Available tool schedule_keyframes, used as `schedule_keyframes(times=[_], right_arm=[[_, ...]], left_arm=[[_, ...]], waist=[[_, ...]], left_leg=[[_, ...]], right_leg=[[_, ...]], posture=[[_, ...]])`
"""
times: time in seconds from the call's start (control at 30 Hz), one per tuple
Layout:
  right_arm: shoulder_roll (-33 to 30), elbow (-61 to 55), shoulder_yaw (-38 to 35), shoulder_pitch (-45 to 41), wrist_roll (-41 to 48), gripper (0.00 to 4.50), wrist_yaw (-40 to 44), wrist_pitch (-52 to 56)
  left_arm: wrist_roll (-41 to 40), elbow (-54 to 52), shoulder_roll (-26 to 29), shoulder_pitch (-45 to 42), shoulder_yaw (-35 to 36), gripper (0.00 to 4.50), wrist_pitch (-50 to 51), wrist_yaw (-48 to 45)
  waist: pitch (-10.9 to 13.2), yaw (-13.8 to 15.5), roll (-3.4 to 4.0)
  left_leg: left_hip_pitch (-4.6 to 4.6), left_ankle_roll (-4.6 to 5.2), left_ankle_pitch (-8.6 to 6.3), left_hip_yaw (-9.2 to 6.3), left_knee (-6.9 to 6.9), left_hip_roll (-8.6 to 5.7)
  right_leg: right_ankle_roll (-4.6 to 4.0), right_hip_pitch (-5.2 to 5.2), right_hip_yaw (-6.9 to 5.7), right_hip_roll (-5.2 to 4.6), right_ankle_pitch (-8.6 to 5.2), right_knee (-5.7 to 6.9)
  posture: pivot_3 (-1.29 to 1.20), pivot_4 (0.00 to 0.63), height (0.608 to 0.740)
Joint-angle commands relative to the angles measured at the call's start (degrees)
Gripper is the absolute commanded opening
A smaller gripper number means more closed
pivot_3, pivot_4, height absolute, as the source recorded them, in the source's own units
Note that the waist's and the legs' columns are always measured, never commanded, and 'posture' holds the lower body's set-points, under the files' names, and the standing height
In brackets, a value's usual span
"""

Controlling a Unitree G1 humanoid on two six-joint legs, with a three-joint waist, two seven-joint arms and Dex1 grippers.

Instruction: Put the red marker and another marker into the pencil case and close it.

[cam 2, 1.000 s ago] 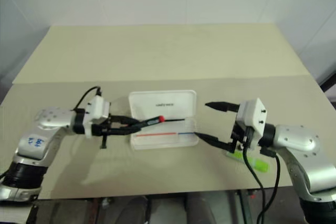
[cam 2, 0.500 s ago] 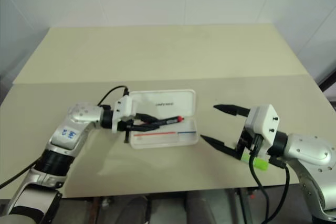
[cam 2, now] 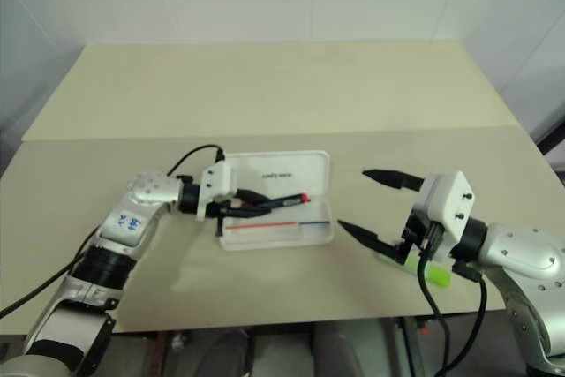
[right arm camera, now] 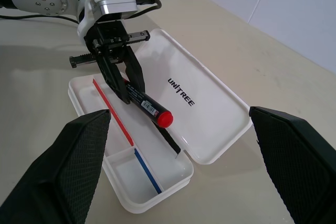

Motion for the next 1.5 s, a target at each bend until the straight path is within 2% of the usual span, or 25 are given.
schedule_keyframes(times=[0.03,0.23,0.43,0.5,0.77,0.93,1.2,1.33,1.5], right_arm=[[-0.4,-1.7,0.0,-1.0,1.0,4.5,-0.4,0.0],[-0.4,-1.7,0.3,-1.3,1.1,4.5,-0.6,0.0],[-0.1,-1.5,0.8,-1.5,1.0,4.5,-0.7,0.0],[0.0,-1.1,1.0,-1.4,0.9,4.5,-0.6,-0.1],[-0.5,4.5,0.0,0.8,-0.4,4.5,2.4,-1.7],[-2.3,10.2,-1.9,3.8,-2.1,4.5,6.4,-3.1],[-8.4,20.8,-6.6,7.9,-6.9,4.5,12.1,-7.0],[-8.2,16.2,-11.9,11.4,-5.5,4.5,8.5,-2.0],[-4.5,4.8,-19.1,21.8,-0.5,4.5,7.5,3.0]], left_arm=[[-0.1,-2.5,-0.2,-0.4,-0.1,1.99,-0.1,-0.2],[0.4,-4.0,-0.2,0.7,-0.5,4.02,0.0,0.3],[-1.7,-6.7,0.5,1.3,0.6,4.02,1.9,-0.8],[-3.4,-8.9,1.3,2.1,1.3,4.38,3.3,-2.2],[-14.8,-21.4,6.7,5.8,7.8,4.47,12.1,-5.8],[-20.0,-29.7,8.7,8.0,11.6,4.47,17.8,-2.9],[-22.3,-37.6,8.7,11.6,12.2,4.47,21.0,2.2],[-23.1,-39.1,8.4,13.2,12.2,4.47,21.7,3.6],[-22.9,-38.2,8.8,15.2,11.9,4.47,20.6,3.3]], waist=[[0.0,0.0,0.0],[0.0,0.1,0.0],[0.0,0.0,0.0],[0.0,0.0,0.0],[0.0,-0.1,-0.02],[0.0,-0.1,-0.03],[0.0,-0.1,-0.05],[0.0,-0.2,-0.05],[0.0,-0.1,-0.05]], left_leg=[[0.0,0.0,0.0,0.0,0.0,0.0],[-0.01,0.0,0.0,0.0,-0.01,0.0],[0.0,0.0,0.0,0.0,0.0,0.0],[-0.01,0.0,0.0,0.0,0.0,0.0],[0.0,0.01,-0.01,0.0,-0.02,0.02],[-0.01,0.01,-0.01,0.01,-0.01,0.02],[0.01,0.01,-0.02,0.09,0.04,0.02],[0.05,0.0,-0.03,0.13,0.01,0.02],[0.04,-0.06,-0.1,0.13,0.02,0.07]], right_leg=[[0.0,0.0,0.0,0.0,0.0,0.0],[0.01,0.0,0.0,0.0,0.0,-0.01],[0.01,0.0,0.0,0.0,0.0,0.0],[0.0,0.0,0.01,0.0,0.0,0.0],[-0.03,0.0,0.0,0.0,-0.02,-0.01],[-0.03,0.01,0.01,0.0,-0.03,-0.04],[-0.03,0.03,0.06,0.0,-0.02,-0.08],[-0.03,0.04,0.13,0.04,-0.03,-0.09],[-0.03,0.03,0.16,0.13,-0.1,-0.13]], posture=[[0.0,0.15,0.74],[0.0,0.15,0.74],[0.0,0.15,0.74],[0.0,0.15,0.74],[0.0,0.15,0.74],[0.0,0.15,0.74],[0.0,0.15,0.74],[0.0,0.15,0.74],[0.0,0.15,0.74]])
